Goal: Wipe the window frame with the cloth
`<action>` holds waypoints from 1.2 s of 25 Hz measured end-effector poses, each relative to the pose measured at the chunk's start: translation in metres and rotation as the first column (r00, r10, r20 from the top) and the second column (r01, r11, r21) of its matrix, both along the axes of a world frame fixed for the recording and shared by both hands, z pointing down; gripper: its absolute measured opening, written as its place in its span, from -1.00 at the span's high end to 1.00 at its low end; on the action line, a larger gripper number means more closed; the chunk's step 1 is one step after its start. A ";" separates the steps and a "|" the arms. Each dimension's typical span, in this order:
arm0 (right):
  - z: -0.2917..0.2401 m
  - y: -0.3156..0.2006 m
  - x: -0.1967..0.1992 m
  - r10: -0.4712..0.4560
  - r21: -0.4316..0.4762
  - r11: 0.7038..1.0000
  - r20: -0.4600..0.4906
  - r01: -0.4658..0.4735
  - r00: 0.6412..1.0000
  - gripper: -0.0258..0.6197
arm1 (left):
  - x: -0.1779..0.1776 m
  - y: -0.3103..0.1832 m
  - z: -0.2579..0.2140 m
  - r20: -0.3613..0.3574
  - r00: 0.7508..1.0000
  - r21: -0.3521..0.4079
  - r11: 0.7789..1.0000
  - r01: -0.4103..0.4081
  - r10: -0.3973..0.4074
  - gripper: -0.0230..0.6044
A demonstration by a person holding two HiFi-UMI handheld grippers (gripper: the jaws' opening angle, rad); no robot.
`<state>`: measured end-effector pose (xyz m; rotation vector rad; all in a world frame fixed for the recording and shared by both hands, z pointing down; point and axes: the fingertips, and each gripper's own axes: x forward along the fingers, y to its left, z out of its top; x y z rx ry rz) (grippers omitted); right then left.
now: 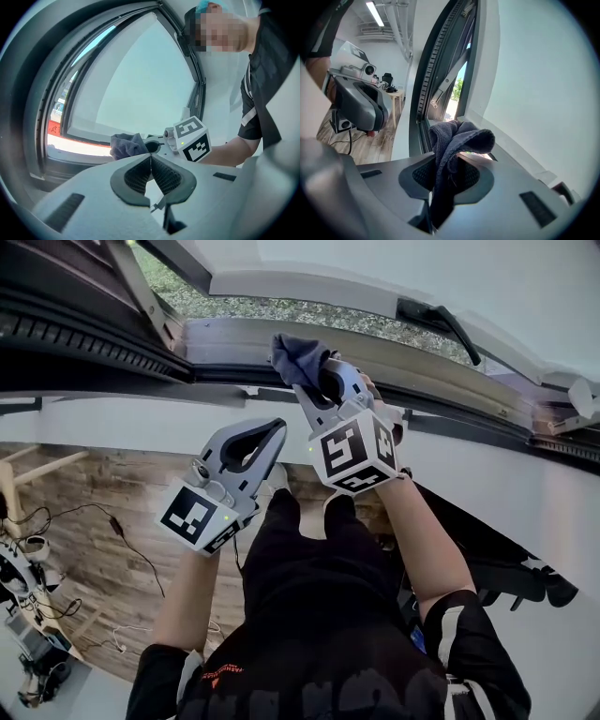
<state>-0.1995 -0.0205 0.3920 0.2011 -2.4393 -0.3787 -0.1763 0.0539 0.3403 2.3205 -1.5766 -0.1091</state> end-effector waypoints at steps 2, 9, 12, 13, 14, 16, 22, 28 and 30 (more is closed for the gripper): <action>0.000 -0.005 0.011 0.016 -0.005 1.000 0.002 -0.016 1.000 0.71 | 0.010 -0.006 0.000 0.001 1.000 -0.002 1.000 -0.017 0.017 0.86; -0.004 -0.028 0.049 0.066 -0.010 0.998 0.014 -0.066 0.998 0.71 | 0.046 -0.028 -0.003 0.007 0.998 -0.005 0.998 -0.069 0.069 0.86; -0.002 -0.037 0.069 0.088 -0.018 0.996 0.013 -0.088 0.996 0.71 | 0.061 -0.037 -0.004 0.013 0.996 -0.008 0.996 -0.090 0.090 0.86; -0.002 -0.040 0.075 0.097 -0.020 0.995 0.012 -0.097 0.995 0.71 | 0.066 -0.040 -0.004 0.015 0.995 -0.008 0.995 -0.098 0.098 0.86; -0.002 -0.044 0.081 0.106 -0.021 0.994 0.012 -0.106 0.994 0.71 | 0.072 -0.043 -0.005 0.015 0.994 -0.008 0.994 -0.106 0.107 0.86; -0.002 -0.050 0.093 0.123 -0.023 0.992 0.011 -0.123 0.992 0.71 | 0.083 -0.050 -0.006 0.016 0.992 -0.008 0.992 -0.124 0.124 0.86; -0.003 -0.069 0.130 0.173 -0.026 0.985 0.020 -0.173 0.985 0.71 | 0.117 -0.067 -0.006 0.022 0.984 -0.015 0.984 -0.175 0.175 0.86; -0.004 -0.085 0.164 0.221 -0.029 0.975 0.026 -0.220 0.975 0.71 | 0.148 -0.082 -0.007 0.029 0.974 -0.017 0.975 -0.223 0.224 0.86; -0.004 -0.091 0.176 0.236 -0.029 0.972 0.029 -0.235 0.971 0.71 | 0.158 -0.087 -0.008 0.033 0.971 -0.018 0.971 -0.238 0.238 0.86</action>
